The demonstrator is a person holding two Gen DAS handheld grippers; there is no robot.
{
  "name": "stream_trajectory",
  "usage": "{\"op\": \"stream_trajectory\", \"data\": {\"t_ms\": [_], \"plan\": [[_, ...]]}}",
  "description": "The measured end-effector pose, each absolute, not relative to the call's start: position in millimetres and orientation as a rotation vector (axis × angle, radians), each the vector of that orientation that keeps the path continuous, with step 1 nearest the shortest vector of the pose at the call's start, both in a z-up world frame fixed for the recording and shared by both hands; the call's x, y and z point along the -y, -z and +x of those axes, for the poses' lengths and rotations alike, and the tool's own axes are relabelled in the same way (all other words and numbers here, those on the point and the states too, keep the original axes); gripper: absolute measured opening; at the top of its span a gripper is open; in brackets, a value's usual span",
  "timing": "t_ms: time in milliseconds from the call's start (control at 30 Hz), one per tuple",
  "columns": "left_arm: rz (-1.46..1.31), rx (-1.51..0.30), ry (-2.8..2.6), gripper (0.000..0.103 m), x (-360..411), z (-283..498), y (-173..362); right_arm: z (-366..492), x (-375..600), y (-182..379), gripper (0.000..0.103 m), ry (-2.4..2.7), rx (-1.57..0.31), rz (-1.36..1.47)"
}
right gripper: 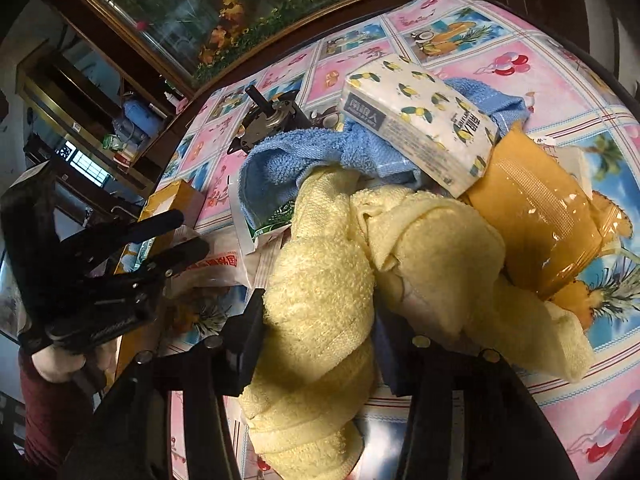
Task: Organize soft objects
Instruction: 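Grasp the white printed plastic bag with the left tool, then place the white bag in the tray while the right tool drops a yellow towel there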
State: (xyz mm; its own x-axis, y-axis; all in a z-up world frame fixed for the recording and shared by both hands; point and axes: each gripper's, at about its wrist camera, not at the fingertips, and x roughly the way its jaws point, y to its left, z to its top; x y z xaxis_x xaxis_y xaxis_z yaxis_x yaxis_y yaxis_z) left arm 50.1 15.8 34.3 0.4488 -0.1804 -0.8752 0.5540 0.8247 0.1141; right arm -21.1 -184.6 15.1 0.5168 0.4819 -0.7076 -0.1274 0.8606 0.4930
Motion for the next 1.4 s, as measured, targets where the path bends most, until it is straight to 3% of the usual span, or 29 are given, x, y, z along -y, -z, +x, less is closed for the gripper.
{"op": "stream_trajectory", "data": {"t_ms": [267,700,767,833,900,1033,1400], "plan": [[0.353,-1.184,0.577,0.051,-6,20,-22,-23,185,-15,0.049,-0.396,-0.953,0.412],[0.435,-1.05,0.413,0.055,18,-8,-15,-28,182,-18,0.051,-0.377,-0.966,0.408],[0.39,-1.057,0.414,0.05,14,-12,-16,-28,177,-20,0.052,-0.367,-0.966,0.379],[0.359,-1.039,0.413,0.036,11,-16,-20,-29,172,-21,0.052,-0.359,-0.956,0.354],[0.291,-1.03,0.417,0.032,4,-18,-27,-30,169,-22,0.051,-0.357,-0.949,0.345],[0.219,-1.021,0.426,0.03,-7,-24,-35,-34,173,-25,0.044,-0.366,-0.932,0.372],[0.018,-0.915,0.458,0.029,-44,-65,-83,-66,177,-68,0.044,-0.425,-0.82,0.386]]}}
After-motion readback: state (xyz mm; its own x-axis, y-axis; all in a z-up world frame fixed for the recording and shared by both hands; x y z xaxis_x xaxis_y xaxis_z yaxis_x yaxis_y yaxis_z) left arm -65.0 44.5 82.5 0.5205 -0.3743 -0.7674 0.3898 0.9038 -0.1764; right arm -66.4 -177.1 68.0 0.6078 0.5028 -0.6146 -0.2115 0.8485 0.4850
